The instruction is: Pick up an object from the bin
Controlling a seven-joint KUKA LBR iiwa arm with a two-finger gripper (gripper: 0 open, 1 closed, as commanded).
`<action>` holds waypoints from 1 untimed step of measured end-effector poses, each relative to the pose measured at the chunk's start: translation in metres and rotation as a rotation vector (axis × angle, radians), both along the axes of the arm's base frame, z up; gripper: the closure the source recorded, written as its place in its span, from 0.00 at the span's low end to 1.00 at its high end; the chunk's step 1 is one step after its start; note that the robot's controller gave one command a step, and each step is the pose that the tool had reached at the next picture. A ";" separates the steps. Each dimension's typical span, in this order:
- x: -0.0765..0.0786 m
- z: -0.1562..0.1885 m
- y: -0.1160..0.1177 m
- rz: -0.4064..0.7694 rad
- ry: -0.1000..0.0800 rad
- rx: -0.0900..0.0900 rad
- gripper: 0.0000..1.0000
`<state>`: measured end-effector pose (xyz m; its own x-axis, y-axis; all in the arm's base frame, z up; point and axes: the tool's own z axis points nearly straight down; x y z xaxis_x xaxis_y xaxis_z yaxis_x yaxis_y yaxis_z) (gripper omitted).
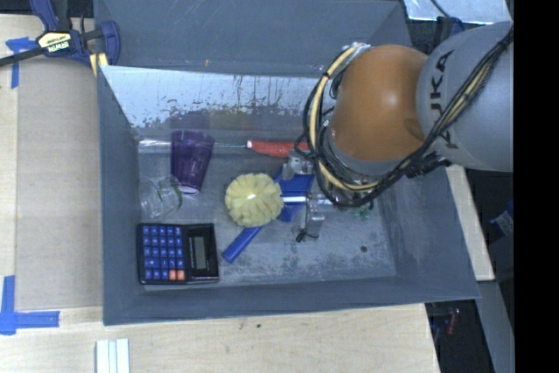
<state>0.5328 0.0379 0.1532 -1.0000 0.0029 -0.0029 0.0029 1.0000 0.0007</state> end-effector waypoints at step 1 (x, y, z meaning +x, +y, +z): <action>0.000 0.000 0.000 0.000 0.000 0.000 0.00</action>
Offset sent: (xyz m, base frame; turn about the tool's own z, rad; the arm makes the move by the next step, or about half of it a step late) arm 0.0061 0.0025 -0.0651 -0.0669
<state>0.5328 0.0379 0.1532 -1.0000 0.0028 -0.0029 0.0028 1.0000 0.0006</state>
